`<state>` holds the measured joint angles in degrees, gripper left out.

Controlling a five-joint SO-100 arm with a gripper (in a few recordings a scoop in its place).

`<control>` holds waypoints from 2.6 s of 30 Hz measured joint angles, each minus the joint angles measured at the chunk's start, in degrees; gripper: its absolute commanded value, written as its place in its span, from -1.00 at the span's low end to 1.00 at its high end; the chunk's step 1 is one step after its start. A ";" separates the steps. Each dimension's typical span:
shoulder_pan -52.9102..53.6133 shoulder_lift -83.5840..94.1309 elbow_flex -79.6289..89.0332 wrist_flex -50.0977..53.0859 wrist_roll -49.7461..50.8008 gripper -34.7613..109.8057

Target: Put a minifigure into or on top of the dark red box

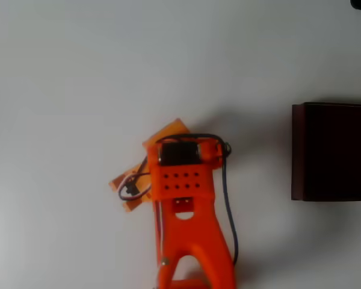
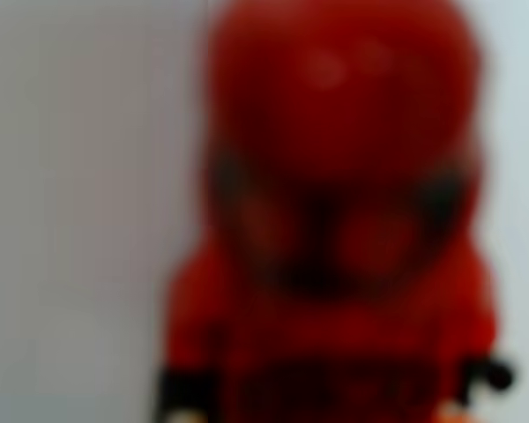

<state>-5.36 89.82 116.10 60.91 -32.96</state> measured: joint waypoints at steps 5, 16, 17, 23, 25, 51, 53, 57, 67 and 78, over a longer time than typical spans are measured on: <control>1.76 7.56 -2.81 6.06 4.22 -0.52; 16.44 20.74 -16.26 19.78 18.72 -0.52; 18.98 20.74 -17.31 20.13 19.69 -0.52; 34.80 17.23 -22.32 19.95 24.96 -0.52; 40.08 12.66 -25.75 19.78 26.63 -0.52; 35.51 -6.24 -47.46 28.83 21.36 -0.41; 29.18 3.69 -41.13 28.48 19.34 -0.41; 11.78 25.84 -27.07 23.64 17.93 -0.41; -28.21 48.96 5.10 10.72 23.03 -0.47; -47.55 67.94 32.96 2.64 27.33 -0.52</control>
<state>-52.91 157.76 149.06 63.54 -5.62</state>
